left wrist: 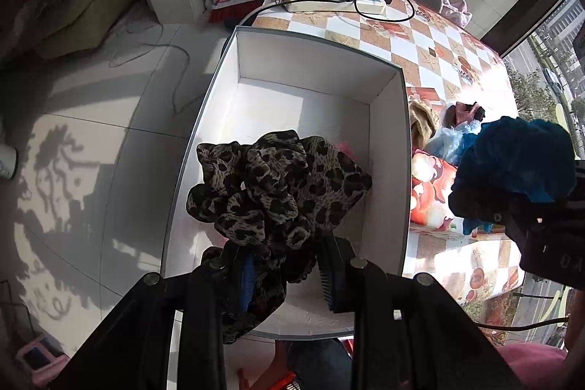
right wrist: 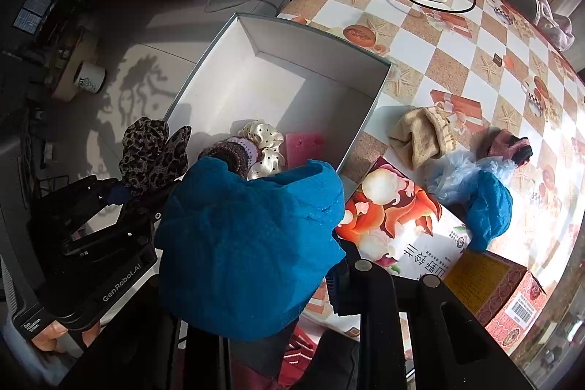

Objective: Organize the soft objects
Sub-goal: 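Lift the scrunchie and blue bag and carry both tools over the white box, then open both tools to drop the scrunchie and blue bag into the box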

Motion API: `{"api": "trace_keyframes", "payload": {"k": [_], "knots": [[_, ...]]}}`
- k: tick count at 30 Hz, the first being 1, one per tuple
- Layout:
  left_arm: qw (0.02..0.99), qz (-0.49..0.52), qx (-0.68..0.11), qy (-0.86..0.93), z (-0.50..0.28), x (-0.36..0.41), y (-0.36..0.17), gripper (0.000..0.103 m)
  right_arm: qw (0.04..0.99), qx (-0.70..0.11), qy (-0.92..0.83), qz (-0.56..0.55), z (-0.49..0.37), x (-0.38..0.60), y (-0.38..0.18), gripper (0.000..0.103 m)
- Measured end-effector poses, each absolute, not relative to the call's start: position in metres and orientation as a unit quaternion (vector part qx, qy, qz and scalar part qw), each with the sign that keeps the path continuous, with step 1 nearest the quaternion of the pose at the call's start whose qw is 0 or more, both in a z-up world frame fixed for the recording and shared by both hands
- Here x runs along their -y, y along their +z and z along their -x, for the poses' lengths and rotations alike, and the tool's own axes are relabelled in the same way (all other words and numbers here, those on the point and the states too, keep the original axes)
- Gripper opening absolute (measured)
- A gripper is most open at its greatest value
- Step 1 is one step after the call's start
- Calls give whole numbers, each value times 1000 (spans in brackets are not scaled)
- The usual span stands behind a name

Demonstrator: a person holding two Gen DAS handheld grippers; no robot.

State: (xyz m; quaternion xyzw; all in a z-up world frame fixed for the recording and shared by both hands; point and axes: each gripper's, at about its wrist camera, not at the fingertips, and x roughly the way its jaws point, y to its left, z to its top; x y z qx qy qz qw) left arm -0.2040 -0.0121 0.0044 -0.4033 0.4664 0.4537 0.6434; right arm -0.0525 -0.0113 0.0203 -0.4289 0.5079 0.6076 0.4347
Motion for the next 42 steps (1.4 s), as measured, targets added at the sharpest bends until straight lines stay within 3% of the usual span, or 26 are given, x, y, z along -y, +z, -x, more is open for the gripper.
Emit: {"api": "trace_keyframes", "payload": {"k": [32,34,36,37,38,39,40,42], "knots": [[638,396,-481,453,190,-41,-11,34,433,-518,599,431,62,-42,11,29],[642,393,-477,454,189,-41,-9,39,433,-516,600,432,63,-44,11,29],[646,392,-474,453,188,-41,-7,51,431,-515,602,432,64,-45,12,29],[646,390,-473,455,187,-41,-6,64,430,-515,602,433,64,-46,12,30],[646,388,-470,459,187,-41,-5,76,430,-515,602,433,64,-47,12,33],[647,388,-467,462,187,-41,-4,80,431,-515,602,433,64,-48,13,43],[647,390,-464,463,187,-41,-3,82,433,-513,602,431,64,-49,14,62],[646,398,-461,460,187,-44,-4,84,444,-508,605,422,61,-50,19,74]]}}
